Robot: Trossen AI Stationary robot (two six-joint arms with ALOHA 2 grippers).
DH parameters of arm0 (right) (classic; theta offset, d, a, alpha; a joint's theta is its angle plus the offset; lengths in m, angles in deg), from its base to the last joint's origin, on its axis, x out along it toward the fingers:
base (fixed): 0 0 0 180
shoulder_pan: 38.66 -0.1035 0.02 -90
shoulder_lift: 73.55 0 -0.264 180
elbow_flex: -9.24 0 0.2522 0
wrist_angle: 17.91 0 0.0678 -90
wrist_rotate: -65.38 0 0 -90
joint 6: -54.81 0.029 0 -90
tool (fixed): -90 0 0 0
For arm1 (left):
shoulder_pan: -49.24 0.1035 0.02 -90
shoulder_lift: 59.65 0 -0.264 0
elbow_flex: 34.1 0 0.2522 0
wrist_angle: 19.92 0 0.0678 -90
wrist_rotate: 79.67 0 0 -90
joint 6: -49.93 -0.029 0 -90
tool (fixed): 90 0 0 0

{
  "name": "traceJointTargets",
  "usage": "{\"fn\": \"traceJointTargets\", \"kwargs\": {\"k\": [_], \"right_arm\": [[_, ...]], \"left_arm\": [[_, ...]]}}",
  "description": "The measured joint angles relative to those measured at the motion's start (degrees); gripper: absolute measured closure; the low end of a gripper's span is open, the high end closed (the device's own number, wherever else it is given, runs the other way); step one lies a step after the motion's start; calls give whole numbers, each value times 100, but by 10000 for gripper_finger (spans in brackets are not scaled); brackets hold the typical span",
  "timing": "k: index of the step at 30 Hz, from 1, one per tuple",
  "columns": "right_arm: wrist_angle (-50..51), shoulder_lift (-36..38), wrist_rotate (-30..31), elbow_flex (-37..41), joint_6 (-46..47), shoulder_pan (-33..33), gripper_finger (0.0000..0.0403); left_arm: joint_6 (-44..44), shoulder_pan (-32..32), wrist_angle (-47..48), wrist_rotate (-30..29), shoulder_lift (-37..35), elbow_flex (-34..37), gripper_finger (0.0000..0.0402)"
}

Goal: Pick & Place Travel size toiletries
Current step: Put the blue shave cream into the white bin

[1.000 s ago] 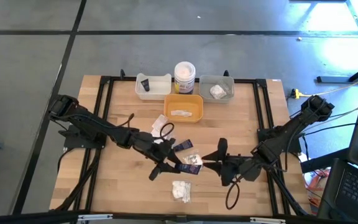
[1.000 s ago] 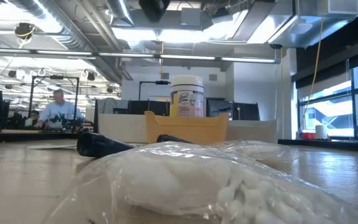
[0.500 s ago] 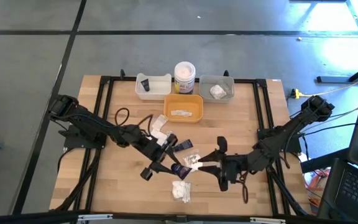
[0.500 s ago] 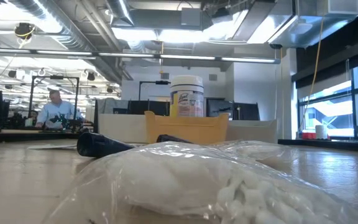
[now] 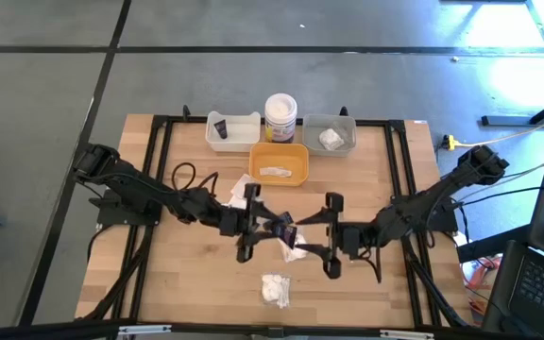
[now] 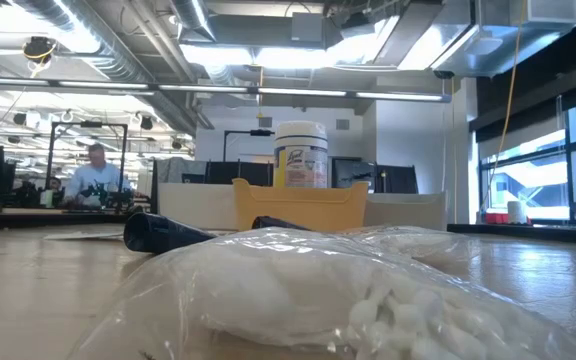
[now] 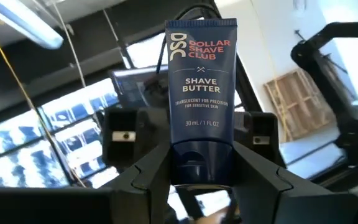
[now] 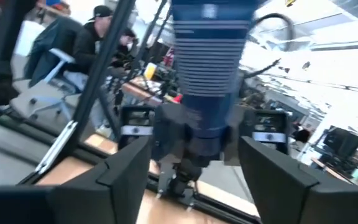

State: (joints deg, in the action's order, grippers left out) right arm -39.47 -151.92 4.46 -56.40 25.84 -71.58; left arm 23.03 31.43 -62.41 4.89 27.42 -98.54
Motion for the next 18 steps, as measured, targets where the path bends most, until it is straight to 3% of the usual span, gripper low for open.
{"fn": "traceJointTargets", "kwargs": {"k": [6,10,18], "right_arm": [[-511,0,-32,0,-2,287,125],[-668,2,-654,-2,31,533,118],[-729,2,-918,-2,345,725,117]], "left_arm": [[-600,17,-390,-91,2,2,258],[-824,74,-609,-115,3,2,258],[-532,261,-568,-106,4,2,258]]}}
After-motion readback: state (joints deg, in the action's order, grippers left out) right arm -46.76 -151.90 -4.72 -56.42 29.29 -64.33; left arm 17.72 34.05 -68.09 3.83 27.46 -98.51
